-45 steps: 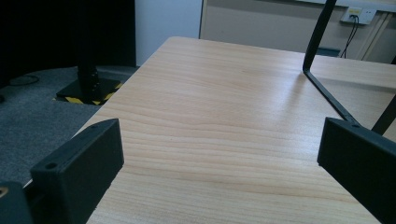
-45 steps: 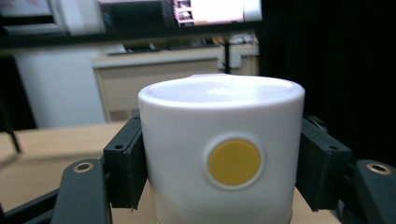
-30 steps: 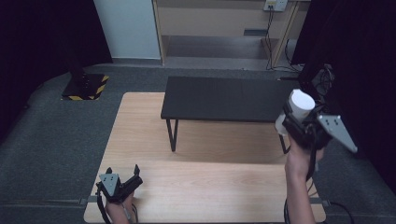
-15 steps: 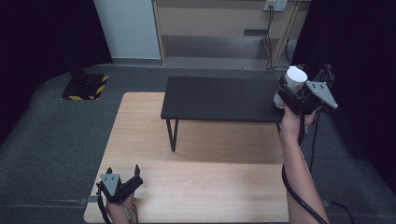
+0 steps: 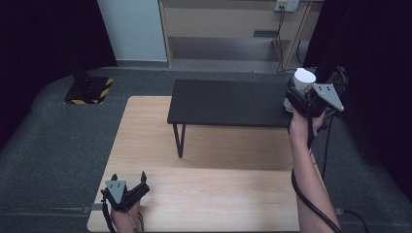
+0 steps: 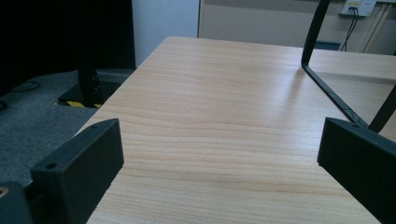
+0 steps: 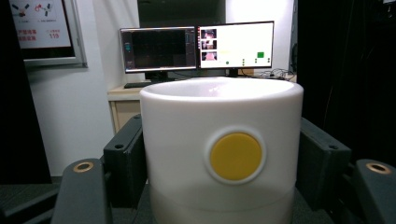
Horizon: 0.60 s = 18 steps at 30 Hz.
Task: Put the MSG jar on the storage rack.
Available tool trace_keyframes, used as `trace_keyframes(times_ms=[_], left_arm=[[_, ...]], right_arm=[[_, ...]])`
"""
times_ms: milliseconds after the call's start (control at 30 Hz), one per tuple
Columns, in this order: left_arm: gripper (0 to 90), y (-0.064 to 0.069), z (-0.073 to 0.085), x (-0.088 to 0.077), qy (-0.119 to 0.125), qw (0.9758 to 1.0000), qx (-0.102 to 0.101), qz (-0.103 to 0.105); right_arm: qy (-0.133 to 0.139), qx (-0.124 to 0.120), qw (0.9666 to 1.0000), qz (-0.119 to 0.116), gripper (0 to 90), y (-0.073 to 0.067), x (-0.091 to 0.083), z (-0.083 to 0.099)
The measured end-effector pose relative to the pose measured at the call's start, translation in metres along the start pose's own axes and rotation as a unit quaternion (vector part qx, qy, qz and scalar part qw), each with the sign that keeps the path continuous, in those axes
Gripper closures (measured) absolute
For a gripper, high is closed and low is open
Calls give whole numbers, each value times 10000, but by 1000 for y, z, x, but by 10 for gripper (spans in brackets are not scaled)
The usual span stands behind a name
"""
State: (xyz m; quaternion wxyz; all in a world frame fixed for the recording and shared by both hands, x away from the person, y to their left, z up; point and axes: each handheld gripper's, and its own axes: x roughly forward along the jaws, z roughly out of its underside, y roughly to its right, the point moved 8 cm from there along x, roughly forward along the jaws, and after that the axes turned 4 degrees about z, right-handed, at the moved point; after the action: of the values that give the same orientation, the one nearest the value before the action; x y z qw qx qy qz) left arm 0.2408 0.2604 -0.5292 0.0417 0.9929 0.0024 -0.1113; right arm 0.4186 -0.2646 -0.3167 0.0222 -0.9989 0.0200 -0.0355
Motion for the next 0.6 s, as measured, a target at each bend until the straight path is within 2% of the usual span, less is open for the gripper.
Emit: trace_keyframes(times_ms=[167, 200, 233, 300, 333, 367, 400, 467, 600], left_arm=[[0, -1, 0, 0, 17, 10000, -39, 6], [0, -1, 0, 0, 17, 10000, -48, 6], [0, -1, 0, -1, 19, 10000, -52, 8], [0, -1, 0, -1, 27, 10000, -62, 15], [0, -1, 0, -1, 27, 10000, -62, 15], [0, -1, 0, -1, 29, 10000, -61, 18], [0, -1, 0, -1, 29, 10000, -61, 18], [0, -1, 0, -1, 36, 10000, -66, 25], [0, -1, 0, -1, 43, 10000, -68, 34]], right_arm=[[-49, 17, 10000, -27, 298, 1, 0, -2], [-68, 35, 10000, -52, 268, 2, -1, -2], [27, 24, 10000, -58, 186, 2, -3, -2], [105, 2, 9999, -63, 78, 2, -9, -4], [105, 2, 9999, -63, 78, 2, -9, -4], [135, -124, 9998, -34, 9, -1, -18, -6], [135, -124, 9998, -34, 9, -1, -18, -6], [306, -297, 9988, -239, 6, 2, -39, -1], [384, -343, 9982, -313, 6, 8, -74, 16]])
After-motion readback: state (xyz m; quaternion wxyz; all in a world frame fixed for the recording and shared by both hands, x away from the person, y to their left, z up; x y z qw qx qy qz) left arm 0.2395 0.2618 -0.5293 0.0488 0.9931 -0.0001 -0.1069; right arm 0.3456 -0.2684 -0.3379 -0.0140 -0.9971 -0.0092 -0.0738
